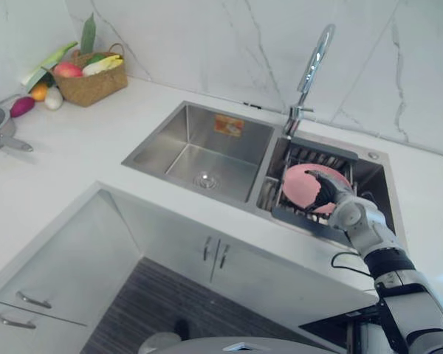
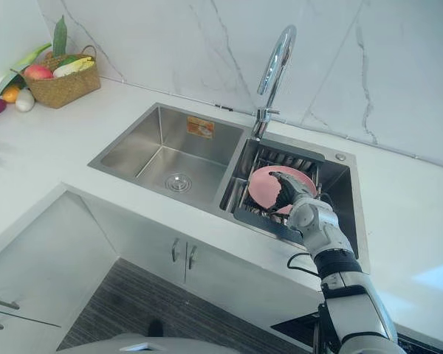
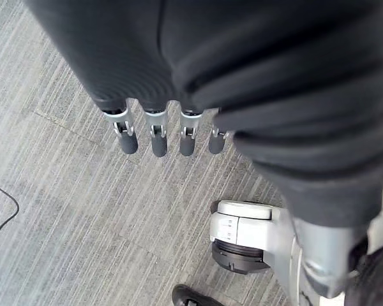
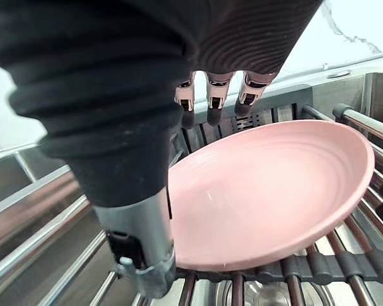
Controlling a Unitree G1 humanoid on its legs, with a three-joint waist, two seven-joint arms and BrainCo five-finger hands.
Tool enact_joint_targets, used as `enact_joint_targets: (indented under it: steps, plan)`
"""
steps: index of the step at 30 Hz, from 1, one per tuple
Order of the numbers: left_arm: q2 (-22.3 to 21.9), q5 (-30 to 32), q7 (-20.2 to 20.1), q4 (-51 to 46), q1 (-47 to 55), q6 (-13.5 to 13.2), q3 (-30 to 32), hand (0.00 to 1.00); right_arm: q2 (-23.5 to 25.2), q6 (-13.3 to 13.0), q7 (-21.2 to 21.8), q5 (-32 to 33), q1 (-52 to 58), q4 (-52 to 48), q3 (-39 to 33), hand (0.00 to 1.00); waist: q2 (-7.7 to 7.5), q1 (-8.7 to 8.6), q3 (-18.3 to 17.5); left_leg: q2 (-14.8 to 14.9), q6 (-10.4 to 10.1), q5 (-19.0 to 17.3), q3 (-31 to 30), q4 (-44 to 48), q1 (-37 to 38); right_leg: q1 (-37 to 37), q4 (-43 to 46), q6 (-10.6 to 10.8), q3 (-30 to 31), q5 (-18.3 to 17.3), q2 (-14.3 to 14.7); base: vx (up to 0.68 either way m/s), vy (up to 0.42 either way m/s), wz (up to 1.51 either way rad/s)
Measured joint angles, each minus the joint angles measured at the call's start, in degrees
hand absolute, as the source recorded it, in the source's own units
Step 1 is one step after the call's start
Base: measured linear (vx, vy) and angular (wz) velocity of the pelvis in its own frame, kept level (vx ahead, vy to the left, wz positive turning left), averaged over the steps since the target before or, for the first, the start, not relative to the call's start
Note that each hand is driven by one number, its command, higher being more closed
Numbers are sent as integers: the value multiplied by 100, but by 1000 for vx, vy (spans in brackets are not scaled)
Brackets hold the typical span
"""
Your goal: Walk over to the sink, pick up the cup, carry it to the dishwasher, place the cup inside the dishwasher, then close the dishwasher door
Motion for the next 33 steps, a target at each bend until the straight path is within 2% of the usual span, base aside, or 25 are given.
enact_joint_targets:
  steps: [3,14,25,33]
  plan:
    - [1,3,-71,-5,-4,-1,0,0,-2,-70,105,0,-1,0,0,0,-21,-7,42,-6,13,-9,14,1,-4,-11,0,-2,15,2,-8,14,4,-2]
    - [1,9,-70,-9,-18,1,-4,0,-261,-64,249,-59,0,0,0,0,0,-18,67,12,40,-9,69,4,18,-11,25,52,29,33,10,33,-11,-1]
    - [2,7,-67,-4,-31,6,-24,0,-262,-16,358,-291,81,1,224,0,25,7,84,14,20,-17,66,1,51,-5,94,-3,31,-29,-2,-6,0,0]
    - [37,10,-69,7,-92,25,-27,0,-260,229,370,-555,140,286,346,0,27,86,89,-25,31,-5,-36,1,4,-17,97,13,4,-44,-29,0,0,4]
